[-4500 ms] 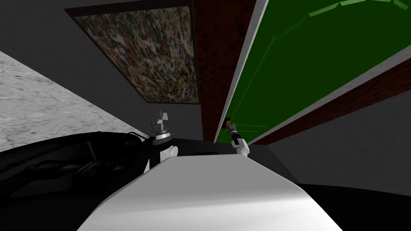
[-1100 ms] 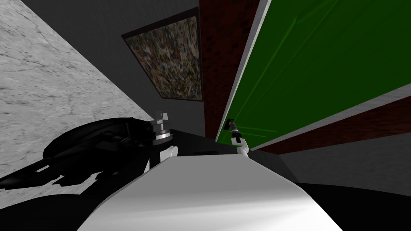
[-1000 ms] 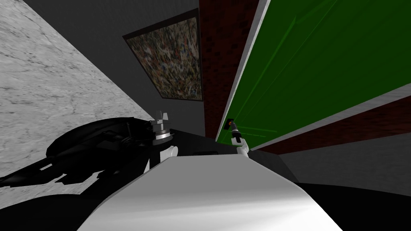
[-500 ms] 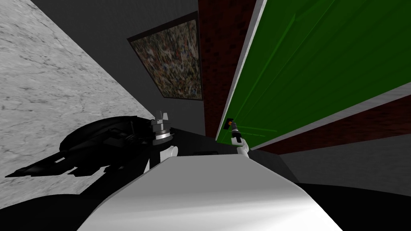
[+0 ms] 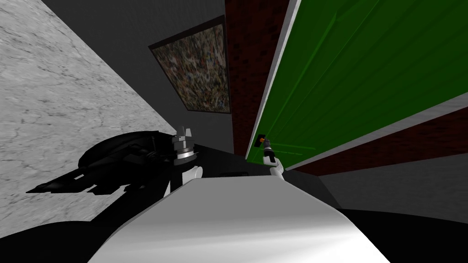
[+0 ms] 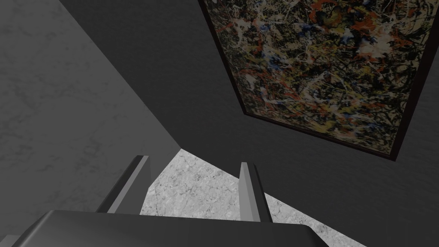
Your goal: Pull the door open
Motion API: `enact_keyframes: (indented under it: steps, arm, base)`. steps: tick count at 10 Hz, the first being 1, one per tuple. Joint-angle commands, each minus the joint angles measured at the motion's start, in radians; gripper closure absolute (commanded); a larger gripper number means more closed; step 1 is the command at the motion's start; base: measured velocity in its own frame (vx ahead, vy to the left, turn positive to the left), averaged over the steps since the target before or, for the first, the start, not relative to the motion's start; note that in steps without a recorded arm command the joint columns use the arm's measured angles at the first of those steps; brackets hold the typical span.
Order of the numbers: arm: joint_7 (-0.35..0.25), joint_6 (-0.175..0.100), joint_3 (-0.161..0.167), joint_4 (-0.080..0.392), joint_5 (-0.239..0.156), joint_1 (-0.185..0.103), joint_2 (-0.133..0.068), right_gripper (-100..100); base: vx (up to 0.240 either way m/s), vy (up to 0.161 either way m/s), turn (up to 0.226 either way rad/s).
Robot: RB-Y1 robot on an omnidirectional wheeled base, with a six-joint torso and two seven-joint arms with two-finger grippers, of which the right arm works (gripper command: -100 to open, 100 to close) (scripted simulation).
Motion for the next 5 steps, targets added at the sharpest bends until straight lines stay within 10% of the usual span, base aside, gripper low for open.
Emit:
enact_keyframes:
  steps: [1, 5]
  arm:
    - [-0.032, -0.013, 0.023, -0.007, -0.022, -0.009, 0.002, 100]
    - [-0.149, -0.006, 0.071, -0.010, -0.151, -0.001, -0.019, 100]
  base:
    - [-0.035, -0.022, 0.039]
    - [-0.052, -0.024, 0.036]
